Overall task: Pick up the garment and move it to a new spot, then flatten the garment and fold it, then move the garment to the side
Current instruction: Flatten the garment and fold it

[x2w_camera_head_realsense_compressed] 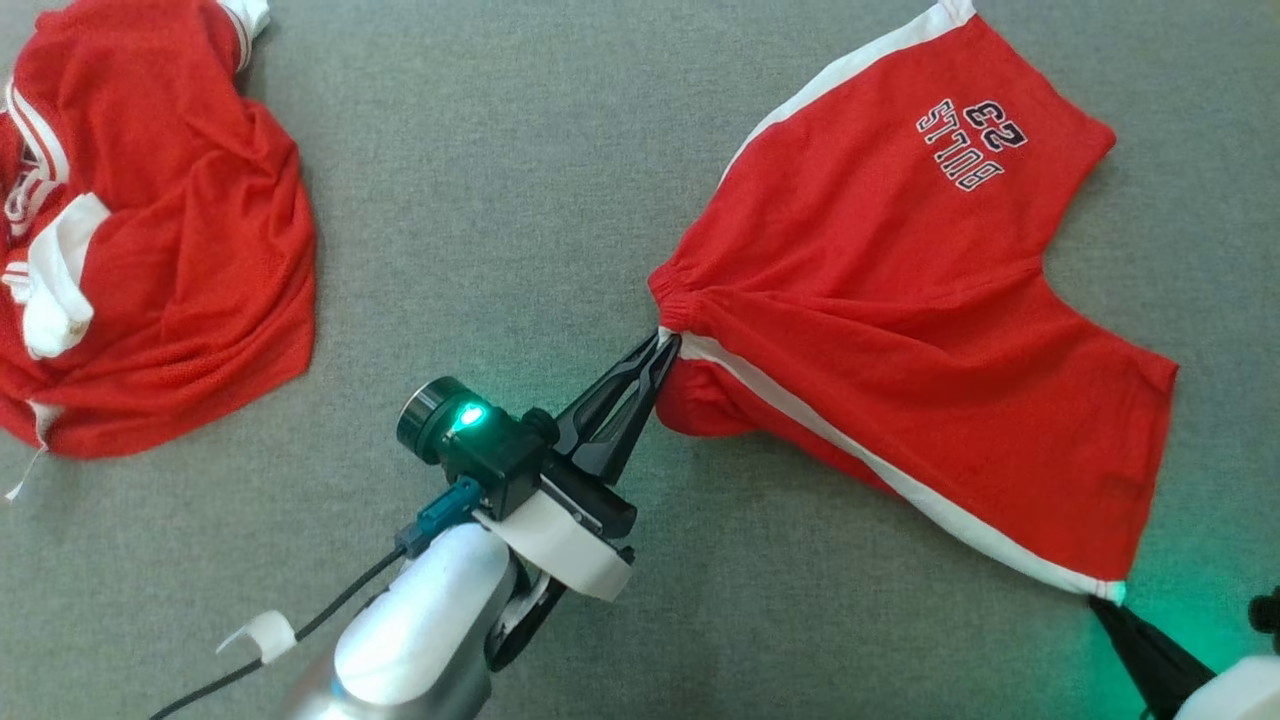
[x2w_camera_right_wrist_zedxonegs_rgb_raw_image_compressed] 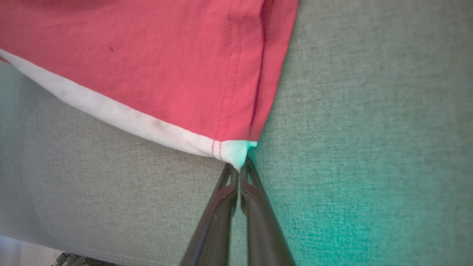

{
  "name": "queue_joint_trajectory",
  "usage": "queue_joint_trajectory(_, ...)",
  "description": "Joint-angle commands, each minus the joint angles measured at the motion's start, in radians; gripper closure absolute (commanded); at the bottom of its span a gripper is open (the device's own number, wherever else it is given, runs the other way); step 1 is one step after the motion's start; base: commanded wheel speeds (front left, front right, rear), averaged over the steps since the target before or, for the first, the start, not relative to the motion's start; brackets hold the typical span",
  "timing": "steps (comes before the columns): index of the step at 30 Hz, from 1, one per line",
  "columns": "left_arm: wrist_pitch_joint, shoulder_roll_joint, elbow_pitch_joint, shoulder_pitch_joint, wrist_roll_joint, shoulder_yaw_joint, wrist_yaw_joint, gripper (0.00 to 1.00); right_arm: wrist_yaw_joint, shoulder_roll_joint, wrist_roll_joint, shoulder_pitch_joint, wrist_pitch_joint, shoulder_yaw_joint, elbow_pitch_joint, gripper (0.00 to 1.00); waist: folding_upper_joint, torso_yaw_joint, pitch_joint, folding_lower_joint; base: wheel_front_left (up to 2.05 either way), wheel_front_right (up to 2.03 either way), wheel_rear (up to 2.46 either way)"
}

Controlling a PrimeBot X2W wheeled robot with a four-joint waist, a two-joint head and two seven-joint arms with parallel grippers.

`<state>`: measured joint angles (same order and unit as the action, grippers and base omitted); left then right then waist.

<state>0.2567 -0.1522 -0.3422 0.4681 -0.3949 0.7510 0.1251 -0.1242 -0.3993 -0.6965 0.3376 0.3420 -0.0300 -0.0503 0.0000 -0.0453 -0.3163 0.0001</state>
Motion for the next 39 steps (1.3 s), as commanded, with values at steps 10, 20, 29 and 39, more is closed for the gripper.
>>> queue_joint_trajectory(10,0.005,-0.062,0.054,-0.053,-0.006,0.016,0.005,1.00,-0.007,-0.069,0.043,-0.027,-0.071,0.153,-0.087,1.00,0.0000,0.058,0.110,-0.0001,0.00,0.00,0.00)
queue_joint_trajectory(20,-0.037,-0.167,0.202,-0.172,-0.054,0.157,0.005,1.00,-0.007,-0.077,0.077,0.019,0.004,0.362,-0.280,1.00,0.0000,0.069,0.205,-0.0001,0.00,0.00,0.00)
queue_joint_trajectory(29,-0.127,-0.160,0.345,-0.138,-0.168,0.178,0.006,1.00,-0.007,-0.139,0.094,-0.080,0.130,0.409,-0.329,1.00,0.0000,0.004,0.147,-0.0001,0.00,0.00,0.00)
queue_joint_trajectory(39,-0.156,-0.038,0.182,0.065,-0.363,0.198,0.006,1.00,-0.007,-0.261,0.100,-0.454,0.184,0.280,-0.082,1.00,0.0000,-0.082,0.000,-0.0001,0.00,0.00,0.00)
